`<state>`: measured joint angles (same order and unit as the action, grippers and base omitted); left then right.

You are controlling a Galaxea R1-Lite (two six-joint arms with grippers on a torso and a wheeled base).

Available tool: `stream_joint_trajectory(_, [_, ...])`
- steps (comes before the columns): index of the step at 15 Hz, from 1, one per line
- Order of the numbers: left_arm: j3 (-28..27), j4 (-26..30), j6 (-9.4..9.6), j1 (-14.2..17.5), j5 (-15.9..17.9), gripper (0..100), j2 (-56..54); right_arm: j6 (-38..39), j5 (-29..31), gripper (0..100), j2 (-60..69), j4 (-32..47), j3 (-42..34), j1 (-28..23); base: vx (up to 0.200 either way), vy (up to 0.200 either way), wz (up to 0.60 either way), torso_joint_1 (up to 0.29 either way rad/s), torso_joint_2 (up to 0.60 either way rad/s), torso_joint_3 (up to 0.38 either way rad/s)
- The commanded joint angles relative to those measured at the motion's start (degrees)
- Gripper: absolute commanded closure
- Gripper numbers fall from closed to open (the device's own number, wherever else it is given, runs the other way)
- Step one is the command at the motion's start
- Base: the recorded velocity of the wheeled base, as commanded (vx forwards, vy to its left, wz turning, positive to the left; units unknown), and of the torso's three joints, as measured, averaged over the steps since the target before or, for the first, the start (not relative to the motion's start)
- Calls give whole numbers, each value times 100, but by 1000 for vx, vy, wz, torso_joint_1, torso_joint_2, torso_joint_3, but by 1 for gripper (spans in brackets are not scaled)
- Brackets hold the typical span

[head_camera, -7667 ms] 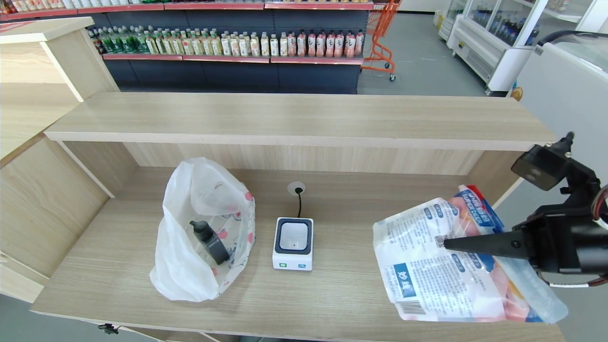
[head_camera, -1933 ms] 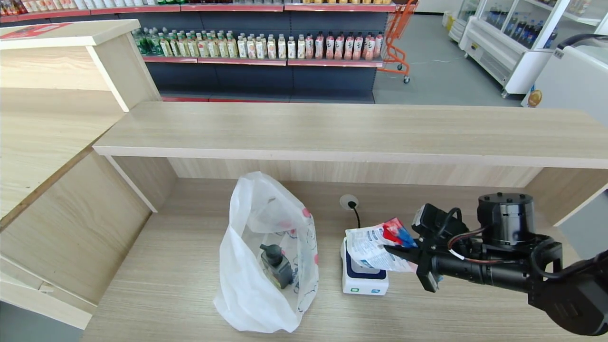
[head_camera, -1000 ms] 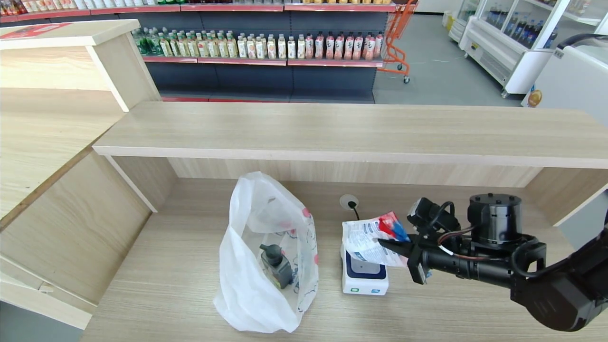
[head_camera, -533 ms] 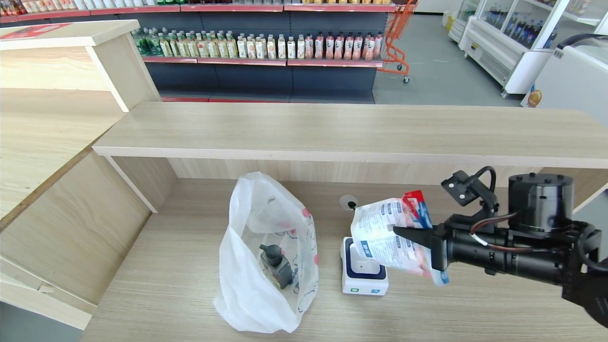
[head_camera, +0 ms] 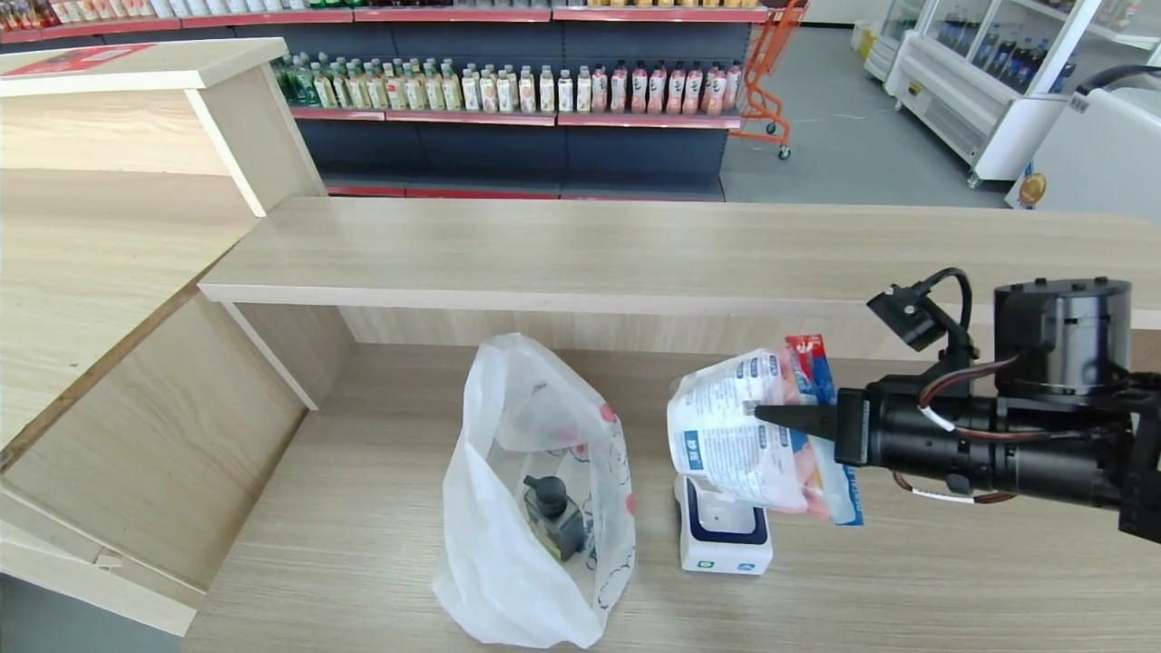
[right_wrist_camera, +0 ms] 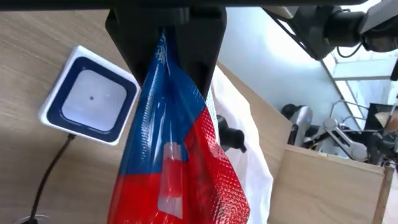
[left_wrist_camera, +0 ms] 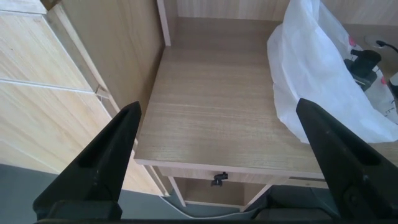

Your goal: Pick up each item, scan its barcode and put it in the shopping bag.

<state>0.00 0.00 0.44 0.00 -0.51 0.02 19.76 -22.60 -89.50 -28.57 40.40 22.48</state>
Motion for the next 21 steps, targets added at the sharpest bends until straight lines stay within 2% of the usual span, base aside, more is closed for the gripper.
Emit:
stream_joint_trajectory(1, [0, 0, 0, -9, -2, 0, -2, 230, -7, 100, -797, -8, 372, 195, 0, 0, 0, 0, 0, 0])
stream_joint_trajectory(3, [0, 0, 0, 0, -2, 0, -2, 239, -34, 100, -1069, -25, 504, 248, 0, 0, 0, 0, 0, 0])
stream_joint_trajectory(6, [0, 0, 0, 0, -2, 0, -2, 89, -69, 100, -1667, -52, 583, 626, 0, 0, 0, 0, 0, 0])
stream_joint_trajectory(8, [0, 0, 0, -9, -2, 0, -2, -51, -78, 100, -2001, -403, 671, 828, 0, 0, 0, 0, 0, 0])
stream_joint_trajectory(10, [0, 0, 0, -9, -2, 0, -2, -385, -69, 100, -2458, -720, 908, 863, 0, 0, 0, 0, 0, 0])
stream_joint_trajectory(13, [0, 0, 0, -9, -2, 0, -2, -913, -60, 100, -2941, -711, 1418, 863, 0, 0, 0, 0, 0, 0])
stream_joint_trajectory(17, [0, 0, 0, -9, -2, 0, -2, -1132, -51, 100, -3284, -728, 1752, 925, 0, 0, 0, 0, 0, 0])
stream_joint_trajectory(18, [0, 0, 0, -9, -2, 0, -2, -1291, -43, 0, -3442, -720, 1910, 934, 0, 0, 0, 0, 0, 0])
stream_joint_trajectory(21, [0, 0, 0, -9, -2, 0, -2, -1141, -78, 0, -3521, -711, 2235, 942, 0, 0, 0, 0, 0, 0])
